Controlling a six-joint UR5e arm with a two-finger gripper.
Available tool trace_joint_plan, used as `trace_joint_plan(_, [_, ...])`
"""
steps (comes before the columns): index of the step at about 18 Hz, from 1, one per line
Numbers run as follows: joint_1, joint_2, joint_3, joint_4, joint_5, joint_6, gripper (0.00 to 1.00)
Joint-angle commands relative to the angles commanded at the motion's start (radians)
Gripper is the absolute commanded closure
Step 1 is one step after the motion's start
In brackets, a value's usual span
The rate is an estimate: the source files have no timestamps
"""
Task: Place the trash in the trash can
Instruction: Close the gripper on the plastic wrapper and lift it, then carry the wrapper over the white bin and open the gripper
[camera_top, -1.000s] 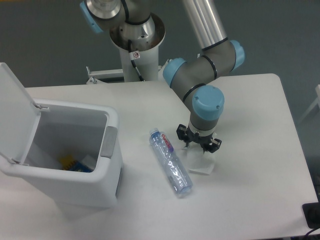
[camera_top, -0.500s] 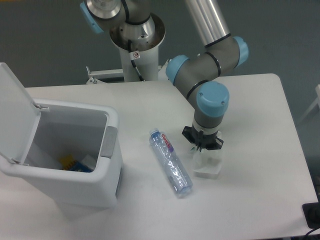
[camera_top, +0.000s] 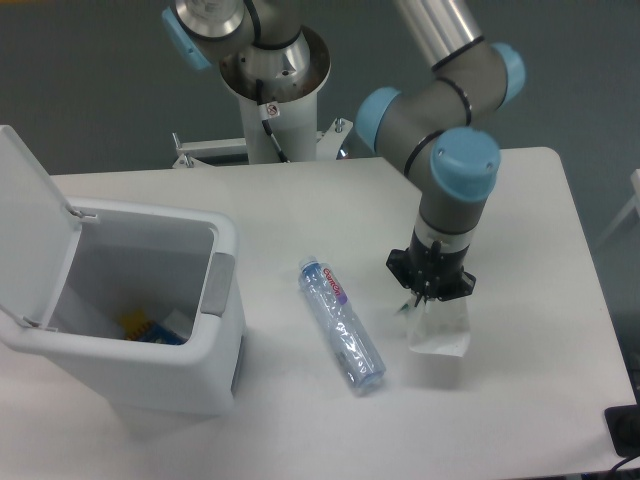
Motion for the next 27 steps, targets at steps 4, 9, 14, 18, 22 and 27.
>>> trace_joint_plan(4, [0.002,0.068,0.043,0.0,-0.185,-0.155,1.0])
trace_joint_plan(9, [-0.031,0.163,0.049,0.0,-0.336,-0.259,1.0])
trace_joint_plan(14, [-0.149,0.272,0.051,0.002,-0.375,-0.394,1.0])
trace_joint_plan(18, [-0.277,0.319,0.046,0.003,-0.368,-0.439,1.0])
trace_joint_plan(22, [-0.365,0.313,0.02,0.011,-0.359,-0.428,0.94])
trace_joint_plan(27, [-0.393,0.292,0.015,0.018,-0.359,-0.408,0.0])
